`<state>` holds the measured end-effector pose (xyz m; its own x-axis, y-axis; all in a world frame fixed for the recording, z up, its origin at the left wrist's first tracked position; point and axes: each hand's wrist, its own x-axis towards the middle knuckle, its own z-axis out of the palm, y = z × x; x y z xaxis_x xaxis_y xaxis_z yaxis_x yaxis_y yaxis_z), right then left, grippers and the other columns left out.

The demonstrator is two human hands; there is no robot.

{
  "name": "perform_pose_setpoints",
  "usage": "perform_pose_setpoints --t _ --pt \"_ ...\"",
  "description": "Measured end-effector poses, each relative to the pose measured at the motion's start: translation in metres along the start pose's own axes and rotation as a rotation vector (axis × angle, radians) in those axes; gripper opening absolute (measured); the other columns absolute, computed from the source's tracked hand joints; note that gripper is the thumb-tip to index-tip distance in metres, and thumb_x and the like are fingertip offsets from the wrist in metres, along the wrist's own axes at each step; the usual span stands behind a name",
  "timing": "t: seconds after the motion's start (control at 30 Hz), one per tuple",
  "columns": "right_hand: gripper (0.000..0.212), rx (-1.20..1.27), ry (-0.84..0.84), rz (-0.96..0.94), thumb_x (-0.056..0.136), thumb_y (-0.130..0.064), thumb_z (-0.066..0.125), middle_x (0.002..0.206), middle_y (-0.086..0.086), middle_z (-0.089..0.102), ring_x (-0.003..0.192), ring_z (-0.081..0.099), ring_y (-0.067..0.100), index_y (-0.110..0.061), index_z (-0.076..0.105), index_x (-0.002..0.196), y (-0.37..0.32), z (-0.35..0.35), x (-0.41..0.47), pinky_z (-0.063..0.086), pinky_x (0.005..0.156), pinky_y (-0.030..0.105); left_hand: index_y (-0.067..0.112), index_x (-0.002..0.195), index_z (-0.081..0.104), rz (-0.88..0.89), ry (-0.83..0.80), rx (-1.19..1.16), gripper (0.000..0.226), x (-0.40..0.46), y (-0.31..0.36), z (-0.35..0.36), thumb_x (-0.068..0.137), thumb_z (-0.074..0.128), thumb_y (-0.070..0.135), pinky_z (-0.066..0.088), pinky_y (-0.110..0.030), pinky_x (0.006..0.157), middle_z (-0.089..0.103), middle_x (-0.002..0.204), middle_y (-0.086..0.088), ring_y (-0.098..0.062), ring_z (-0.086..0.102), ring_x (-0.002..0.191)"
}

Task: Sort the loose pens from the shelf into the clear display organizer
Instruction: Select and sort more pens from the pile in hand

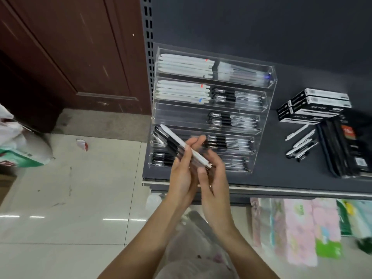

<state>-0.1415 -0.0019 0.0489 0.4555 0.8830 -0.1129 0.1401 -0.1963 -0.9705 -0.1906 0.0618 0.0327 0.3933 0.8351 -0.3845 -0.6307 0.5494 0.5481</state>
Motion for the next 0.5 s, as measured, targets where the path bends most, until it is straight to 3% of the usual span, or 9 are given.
perform_pose_setpoints --t 0.07,0.17,0.2,0.27,0.33,0.5 --pt "0.025 -0.045 0.02 -0.049 0.094 -0.028 0.049 0.105 -0.02 0.063 0.095 0.063 0.003 -0.033 0.047 0.119 0.001 -0.005 0.005 0.051 0.078 0.021 0.021 0.113 0.059 0.007 -0.023 0.092 0.031 -0.001 -0.002 0.001 0.093 0.039 0.034 0.049 -0.022 0.086 0.065 0.122 0.009 -0.006 0.06 0.106" --pt "0.013 0.04 -0.002 -0.058 0.092 -0.017 0.055 0.082 -0.012 0.066 0.064 0.062 0.009 -0.026 0.055 0.101 0.003 -0.012 0.015 0.048 0.057 0.024 0.023 0.12 0.058 -0.003 -0.062 0.149 0.035 -0.004 -0.001 0.002 0.093 0.037 0.035 0.046 -0.018 0.053 0.06 0.129 0.011 -0.004 0.058 0.073" --pt "0.011 0.058 -0.021 -0.07 0.092 -0.016 0.056 0.079 -0.009 0.066 0.061 0.06 0.011 -0.025 0.056 0.099 0.005 -0.015 0.018 0.048 0.056 0.025 0.024 0.122 0.058 -0.01 -0.062 0.187 0.036 -0.004 0.003 -0.002 0.092 0.04 0.034 0.045 -0.019 0.052 0.062 0.125 0.011 -0.004 0.058 0.073" --pt "0.01 0.085 -0.081 -0.074 0.092 -0.016 0.056 0.075 -0.002 0.064 0.061 0.058 0.017 -0.025 0.058 0.097 0.01 -0.022 0.025 0.048 0.056 0.028 0.022 0.122 0.062 -0.023 -0.043 0.318 0.037 -0.006 0.012 -0.013 0.089 0.048 0.031 0.047 -0.022 0.068 0.066 0.111 0.004 -0.008 0.059 0.084" --pt "0.011 0.087 -0.146 -0.057 0.093 -0.013 0.056 0.073 0.003 0.063 0.061 0.059 0.019 -0.023 0.059 0.097 0.015 -0.026 0.028 0.049 0.056 0.026 0.019 0.117 0.068 -0.052 -0.01 0.414 0.035 -0.013 0.023 -0.025 0.084 0.057 0.027 0.042 -0.025 0.078 0.064 0.097 -0.004 -0.012 0.056 0.083" --pt "0.008 0.036 -0.338 -0.013 0.092 -0.012 0.057 0.072 0.001 0.064 0.062 0.061 0.016 -0.02 0.059 0.095 0.023 -0.028 0.031 0.051 0.059 0.027 0.012 0.108 0.071 -0.017 0.182 0.51 0.029 -0.031 0.029 -0.043 0.082 0.062 0.022 0.047 -0.017 0.062 0.055 0.061 0.005 -0.007 0.052 0.063"
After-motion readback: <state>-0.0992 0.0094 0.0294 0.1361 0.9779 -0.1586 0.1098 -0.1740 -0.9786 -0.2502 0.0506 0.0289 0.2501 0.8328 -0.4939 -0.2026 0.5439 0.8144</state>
